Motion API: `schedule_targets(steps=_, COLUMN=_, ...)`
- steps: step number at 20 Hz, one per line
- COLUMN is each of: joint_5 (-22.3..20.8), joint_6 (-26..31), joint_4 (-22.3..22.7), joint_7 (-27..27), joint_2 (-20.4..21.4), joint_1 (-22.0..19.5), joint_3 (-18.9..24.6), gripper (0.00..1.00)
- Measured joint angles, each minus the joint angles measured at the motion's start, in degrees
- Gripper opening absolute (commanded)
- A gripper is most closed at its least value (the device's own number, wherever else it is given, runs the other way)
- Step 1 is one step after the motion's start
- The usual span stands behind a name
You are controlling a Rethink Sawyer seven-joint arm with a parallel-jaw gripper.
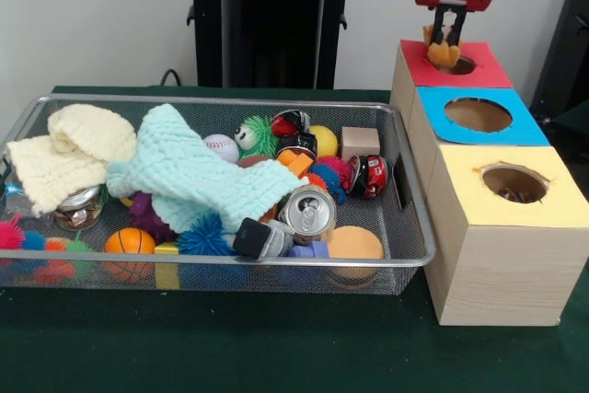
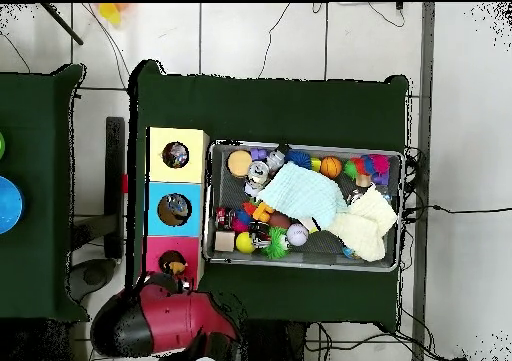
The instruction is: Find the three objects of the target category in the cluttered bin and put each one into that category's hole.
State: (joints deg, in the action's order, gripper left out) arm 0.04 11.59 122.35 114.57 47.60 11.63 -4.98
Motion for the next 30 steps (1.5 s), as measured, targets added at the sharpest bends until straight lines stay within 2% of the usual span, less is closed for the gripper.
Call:
schedule_targets(steps=2, joint_5=0.73, joint_6=-0.01, joint_4=-0.45, joint_7=0.0, joint_2=-0.48, joint_1=1.06, joint_3=-0.8, gripper=0.0)
schedule_targets(steps=3, joint_5=1.31, joint_6=0.0, joint_4=-0.73, joint_7=0.0, joint_2=-0.79, joint_1=1.8, joint_3=-1.39, gripper=1.0)
schedule_targets(steps=15, joint_5=3.58, joint_6=0.01, joint_4=-1.7, joint_7=0.0, joint_2=-2.04, joint_1=4.3, joint_3=-3.52, gripper=1.0)
schedule_targets(steps=24, joint_5=4.8, joint_6=0.14, joint_4=-1.71, joint_7=0.0, joint_2=-1.93, joint_1=4.31, joint_3=-3.54, gripper=1.0)
schedule_targets(steps=30, joint_5=5.52, joint_6=4.07, joint_4=-1.9, joint_7=0.0, joint_2=0.29, joint_1=4.28, joint_3=-3.53, gripper=1.0)
